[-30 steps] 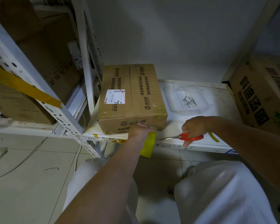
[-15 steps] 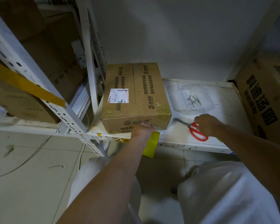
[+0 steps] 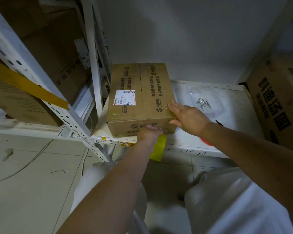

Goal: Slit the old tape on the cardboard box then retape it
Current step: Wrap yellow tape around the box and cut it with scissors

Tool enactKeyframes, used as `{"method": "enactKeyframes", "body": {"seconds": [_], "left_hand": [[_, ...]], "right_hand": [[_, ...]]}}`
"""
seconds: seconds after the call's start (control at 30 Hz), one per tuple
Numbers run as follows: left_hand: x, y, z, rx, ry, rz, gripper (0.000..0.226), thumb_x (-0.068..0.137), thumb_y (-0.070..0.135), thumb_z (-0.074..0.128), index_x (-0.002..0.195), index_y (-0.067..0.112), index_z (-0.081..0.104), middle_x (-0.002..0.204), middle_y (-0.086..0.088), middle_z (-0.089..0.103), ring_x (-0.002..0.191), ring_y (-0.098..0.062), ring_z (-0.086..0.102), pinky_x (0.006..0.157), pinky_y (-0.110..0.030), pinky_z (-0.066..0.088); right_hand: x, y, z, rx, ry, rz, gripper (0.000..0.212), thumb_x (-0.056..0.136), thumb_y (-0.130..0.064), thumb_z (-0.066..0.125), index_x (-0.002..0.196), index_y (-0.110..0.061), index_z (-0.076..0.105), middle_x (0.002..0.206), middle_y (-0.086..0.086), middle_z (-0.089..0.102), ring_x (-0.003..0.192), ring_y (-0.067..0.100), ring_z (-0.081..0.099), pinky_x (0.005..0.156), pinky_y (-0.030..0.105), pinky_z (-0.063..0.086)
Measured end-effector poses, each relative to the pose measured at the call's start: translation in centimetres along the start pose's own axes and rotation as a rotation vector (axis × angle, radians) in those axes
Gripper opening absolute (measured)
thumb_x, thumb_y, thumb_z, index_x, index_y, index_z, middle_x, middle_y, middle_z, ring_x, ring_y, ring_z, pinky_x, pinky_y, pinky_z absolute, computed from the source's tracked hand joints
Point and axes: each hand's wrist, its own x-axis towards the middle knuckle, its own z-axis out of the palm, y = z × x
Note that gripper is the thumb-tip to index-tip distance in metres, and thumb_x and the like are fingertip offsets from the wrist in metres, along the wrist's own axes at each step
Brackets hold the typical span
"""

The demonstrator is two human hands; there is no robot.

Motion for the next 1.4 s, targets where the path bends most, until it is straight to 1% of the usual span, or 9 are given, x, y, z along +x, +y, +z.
{"method": "enactKeyframes", "body": {"seconds": [0.27, 0.43, 0.57, 0.73, 0.87, 1.03, 1.13, 1.3, 1.4], "left_hand": [[0.0, 0.2, 0.1, -0.019, -0.003, -0.034, 0.027, 0.085, 0.007, 0.067, 0.068, 0.016, 0.048, 0.07, 0.004, 0.053, 0.071, -0.01, 0.051, 0.077, -0.018, 0.037], [-0.7, 0.4, 0.0, 0.039, 0.005, -0.038, 0.028, 0.085, 0.011, 0.069, 0.067, 0.017, 0.048, 0.073, 0.002, 0.055, 0.08, -0.013, 0.053, 0.074, -0.018, 0.038], [-1.3, 0.0, -0.3, 0.052, -0.004, -0.035, 0.025, 0.081, 0.009, 0.072, 0.069, 0.017, 0.051, 0.073, 0.003, 0.056, 0.082, -0.016, 0.053, 0.078, -0.022, 0.037], [-1.8, 0.2, -1.3, 0.064, 0.001, -0.027, 0.022, 0.08, 0.012, 0.073, 0.07, 0.018, 0.054, 0.085, -0.003, 0.063, 0.085, -0.018, 0.056, 0.085, -0.026, 0.042], [-1.7, -0.2, -3.2, 0.071, 0.057, -0.033, 0.02, 0.078, 0.012, 0.074, 0.067, 0.018, 0.058, 0.098, -0.011, 0.069, 0.097, -0.025, 0.063, 0.093, -0.031, 0.047], [-2.2, -0.3, -7.6, 0.179, 0.229, 0.004, 0.026, 0.086, 0.017, 0.064, 0.109, 0.004, 0.065, 0.118, -0.017, 0.064, 0.111, -0.036, 0.058, 0.095, -0.043, 0.048], [-2.4, -0.4, -10.8, 0.167, 0.34, -0.061, 0.022, 0.085, 0.021, 0.061, 0.095, 0.002, 0.064, 0.113, -0.025, 0.063, 0.107, -0.038, 0.06, 0.074, -0.041, 0.045], [-2.3, 0.3, -14.3, -0.009, 0.533, 0.002, 0.032, 0.092, 0.012, 0.051, 0.121, 0.001, 0.057, 0.121, -0.02, 0.061, 0.114, -0.036, 0.057, 0.091, -0.038, 0.047], [-2.6, 1.0, -14.7, -0.152, 0.635, 0.132, 0.022, 0.093, 0.016, 0.05, 0.114, 0.012, 0.056, 0.102, -0.009, 0.059, 0.099, -0.03, 0.058, 0.083, -0.035, 0.044]], "right_hand": [[0.2, -1.7, 0.2, -0.119, -0.071, 0.116, 0.079, 0.091, -0.045, 0.056, 0.149, -0.007, 0.019, 0.159, 0.013, 0.015, 0.113, 0.028, 0.057, 0.084, 0.037, 0.051], [0.8, -2.2, 0.7, -0.189, 0.008, 0.157, 0.079, 0.055, -0.057, 0.083, 0.106, 0.0, 0.062, 0.122, 0.021, 0.063, 0.051, 0.029, 0.063, 0.044, 0.029, 0.048], [1.3, -2.6, 0.1, -0.196, 0.031, 0.116, 0.072, 0.078, -0.07, 0.052, 0.108, -0.005, 0.055, 0.123, 0.014, 0.059, 0.062, 0.028, 0.065, 0.05, 0.03, 0.041], [1.3, -2.4, -0.3, -0.176, 0.117, 0.071, 0.079, 0.079, -0.073, 0.02, 0.091, -0.005, 0.058, 0.091, 0.011, 0.063, 0.05, 0.027, 0.06, 0.045, 0.027, 0.038], [1.3, -2.5, -0.3, -0.22, 0.122, 0.067, 0.083, 0.078, -0.073, 0.007, 0.102, -0.009, 0.055, 0.098, 0.006, 0.06, 0.06, 0.025, 0.063, 0.051, 0.028, 0.039], [1.1, -2.0, -1.0, -0.269, 0.081, 0.011, 0.063, 0.089, -0.066, 0.022, 0.113, -0.015, 0.049, 0.111, 0.002, 0.057, 0.073, 0.02, 0.065, 0.058, 0.029, 0.047], [0.9, -1.6, -1.7, -0.278, 0.039, -0.034, 0.055, 0.093, -0.06, 0.025, 0.12, -0.017, 0.046, 0.112, 0.0, 0.058, 0.08, 0.018, 0.065, 0.064, 0.028, 0.052], [0.8, -1.1, -2.6, -0.168, 0.046, -0.017, 0.051, 0.094, -0.061, 0.023, 0.12, -0.025, 0.049, 0.104, -0.004, 0.063, 0.079, 0.013, 0.063, 0.07, 0.029, 0.055], [1.6, -1.5, -3.0, -0.033, 0.062, 0.124, 0.044, 0.097, -0.056, 0.024, 0.111, -0.03, 0.057, 0.089, -0.002, 0.064, 0.072, 0.015, 0.061, 0.069, 0.035, 0.056]]}}
